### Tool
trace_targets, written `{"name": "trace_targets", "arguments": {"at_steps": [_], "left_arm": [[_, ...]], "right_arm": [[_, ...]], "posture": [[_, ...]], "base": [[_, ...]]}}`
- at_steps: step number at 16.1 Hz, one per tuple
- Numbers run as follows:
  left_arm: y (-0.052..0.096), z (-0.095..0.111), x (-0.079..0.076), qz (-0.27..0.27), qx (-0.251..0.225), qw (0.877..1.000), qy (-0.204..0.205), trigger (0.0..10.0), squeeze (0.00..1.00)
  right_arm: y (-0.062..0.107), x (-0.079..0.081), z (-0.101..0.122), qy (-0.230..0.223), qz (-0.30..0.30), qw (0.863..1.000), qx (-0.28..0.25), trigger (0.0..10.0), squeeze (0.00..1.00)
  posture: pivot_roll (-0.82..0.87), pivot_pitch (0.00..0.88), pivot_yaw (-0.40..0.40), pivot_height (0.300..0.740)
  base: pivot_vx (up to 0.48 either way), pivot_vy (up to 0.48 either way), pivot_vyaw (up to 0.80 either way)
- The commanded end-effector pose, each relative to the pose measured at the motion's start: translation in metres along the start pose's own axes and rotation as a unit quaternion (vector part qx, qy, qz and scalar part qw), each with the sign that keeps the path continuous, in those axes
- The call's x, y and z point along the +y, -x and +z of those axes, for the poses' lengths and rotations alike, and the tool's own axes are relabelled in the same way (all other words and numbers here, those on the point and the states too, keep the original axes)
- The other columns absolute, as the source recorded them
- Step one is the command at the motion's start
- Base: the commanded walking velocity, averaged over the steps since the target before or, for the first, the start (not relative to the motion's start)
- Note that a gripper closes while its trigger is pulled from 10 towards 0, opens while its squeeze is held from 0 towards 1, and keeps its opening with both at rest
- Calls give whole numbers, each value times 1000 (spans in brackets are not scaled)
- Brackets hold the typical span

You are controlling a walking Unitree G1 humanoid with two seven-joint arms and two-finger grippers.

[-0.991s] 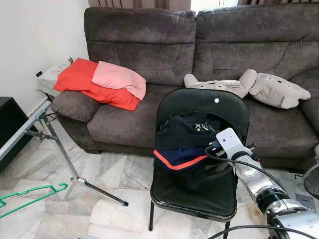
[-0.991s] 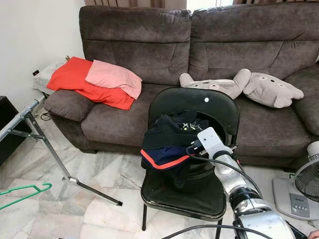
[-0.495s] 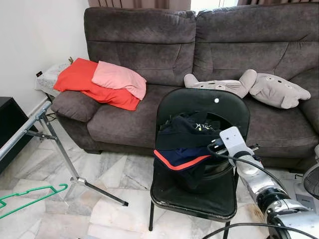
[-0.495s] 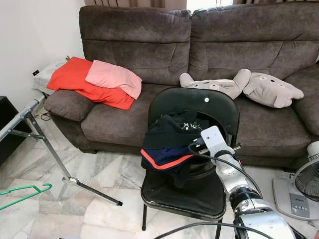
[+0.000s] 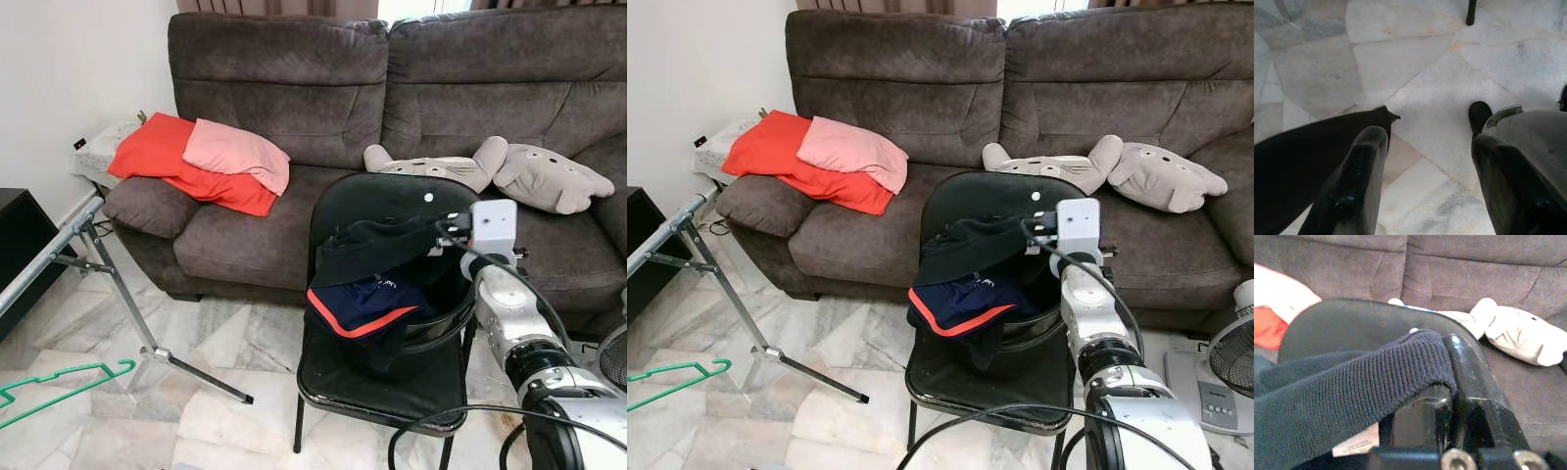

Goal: Hang hanger

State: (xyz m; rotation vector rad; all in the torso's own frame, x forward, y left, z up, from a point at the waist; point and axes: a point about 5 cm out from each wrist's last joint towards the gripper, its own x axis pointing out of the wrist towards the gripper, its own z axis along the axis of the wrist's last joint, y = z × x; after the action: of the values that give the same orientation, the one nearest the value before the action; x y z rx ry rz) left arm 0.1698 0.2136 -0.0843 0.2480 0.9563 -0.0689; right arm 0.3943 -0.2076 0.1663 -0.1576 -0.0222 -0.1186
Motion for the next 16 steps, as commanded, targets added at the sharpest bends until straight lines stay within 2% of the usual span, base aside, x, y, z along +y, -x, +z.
{"name": "trace_targets", "arguments": {"at_steps": [1,2,6,8,10,13,15,16], "left_arm": [[1,-6,2,2,11,1000,-5,10000,0],[1,-6,1,2,11,1000,-4,10000,0],[2,-10,-2,-1,16,1000,-1,10000,0],[3,-13,-4,-3,20,1000,-1,10000,0],[3,-15,-7,-10,23,1000,-6,10000,0],[2,-13,-9,-11,20,1000,-3,10000,0],[2,-14,-9,-12,22,1000,2,10000,0],[3,-15,-8,-15,25,1000,0,10000,0]], "right_arm": [[-5,1,21,-25,-3,999,-45,0,0],[-5,0,24,-28,-4,998,-55,0,0],[4,-6,61,-73,-22,982,-171,0,0],[11,-3,70,-72,-12,977,-203,0,0],[14,-5,75,-60,-18,974,-218,0,0],[14,-27,89,-87,-70,966,-233,0,0],[17,-30,99,-99,-72,961,-247,0,0],[21,-28,111,-104,-63,956,-267,0,0]], "posture": [[105,12,62,740],[105,13,62,740],[89,19,55,740],[80,6,53,740],[66,0,52,740],[66,0,47,740],[61,0,47,740],[57,0,50,740]], "base": [[0,0,0],[0,0,0],[0,0,0],[0,0,0],[0,0,0],[0,0,0],[0,0,0],[0,0,0]]}}
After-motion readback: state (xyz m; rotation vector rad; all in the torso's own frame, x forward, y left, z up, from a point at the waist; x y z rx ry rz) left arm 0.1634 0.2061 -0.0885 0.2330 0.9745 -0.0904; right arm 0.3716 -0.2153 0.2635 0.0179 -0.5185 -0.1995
